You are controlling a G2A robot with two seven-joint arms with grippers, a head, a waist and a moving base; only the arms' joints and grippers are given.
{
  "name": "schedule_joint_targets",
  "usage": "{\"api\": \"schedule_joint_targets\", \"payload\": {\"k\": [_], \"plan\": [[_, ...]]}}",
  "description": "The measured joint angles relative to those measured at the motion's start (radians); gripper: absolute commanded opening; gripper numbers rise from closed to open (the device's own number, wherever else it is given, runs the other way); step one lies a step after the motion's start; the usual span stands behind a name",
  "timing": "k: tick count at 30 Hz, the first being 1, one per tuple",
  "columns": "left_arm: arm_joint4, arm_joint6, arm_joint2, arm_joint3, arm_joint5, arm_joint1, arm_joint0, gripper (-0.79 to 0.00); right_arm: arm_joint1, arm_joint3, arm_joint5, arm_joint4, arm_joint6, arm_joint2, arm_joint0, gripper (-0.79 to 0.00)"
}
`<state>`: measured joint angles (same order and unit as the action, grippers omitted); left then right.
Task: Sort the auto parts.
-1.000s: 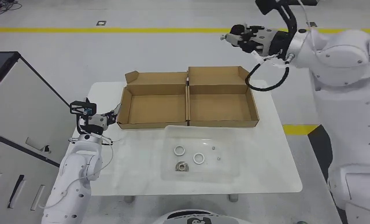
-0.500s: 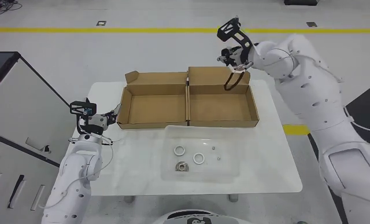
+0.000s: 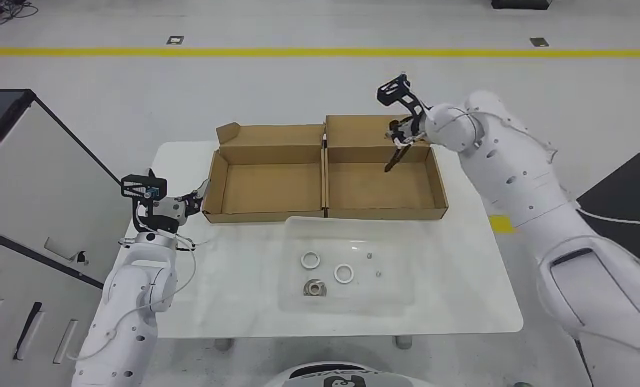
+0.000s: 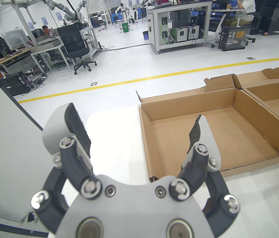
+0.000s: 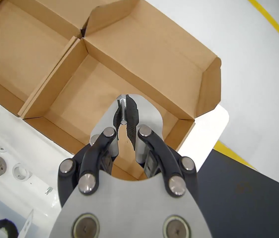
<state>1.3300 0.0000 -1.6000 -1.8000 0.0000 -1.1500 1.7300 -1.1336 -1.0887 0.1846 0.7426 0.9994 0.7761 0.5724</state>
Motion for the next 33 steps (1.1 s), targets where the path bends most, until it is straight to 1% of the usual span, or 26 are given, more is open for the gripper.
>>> {"api": "schedule_joint_targets", "payload": {"k": [9, 15, 25, 33], "plan": [[0.000, 0.000, 0.000, 0.000, 0.000, 0.000, 0.000, 0.000, -0.029, 0.125, -0.012, 0.013, 0.028, -0.055, 0.013, -0.785], [0.000, 0.000, 0.000, 0.000, 0.000, 0.000, 0.000, 0.000, -0.042, 0.182, -0.022, 0.041, 0.062, -0.079, 0.017, -0.785], [0.000, 0.000, 0.000, 0.000, 0.000, 0.000, 0.000, 0.000, -0.055, 0.232, -0.030, 0.109, 0.083, -0.105, 0.030, -0.785], [0.000, 0.000, 0.000, 0.000, 0.000, 0.000, 0.000, 0.000, -0.068, 0.257, -0.025, 0.111, 0.105, -0.112, 0.041, -0.785]]}}
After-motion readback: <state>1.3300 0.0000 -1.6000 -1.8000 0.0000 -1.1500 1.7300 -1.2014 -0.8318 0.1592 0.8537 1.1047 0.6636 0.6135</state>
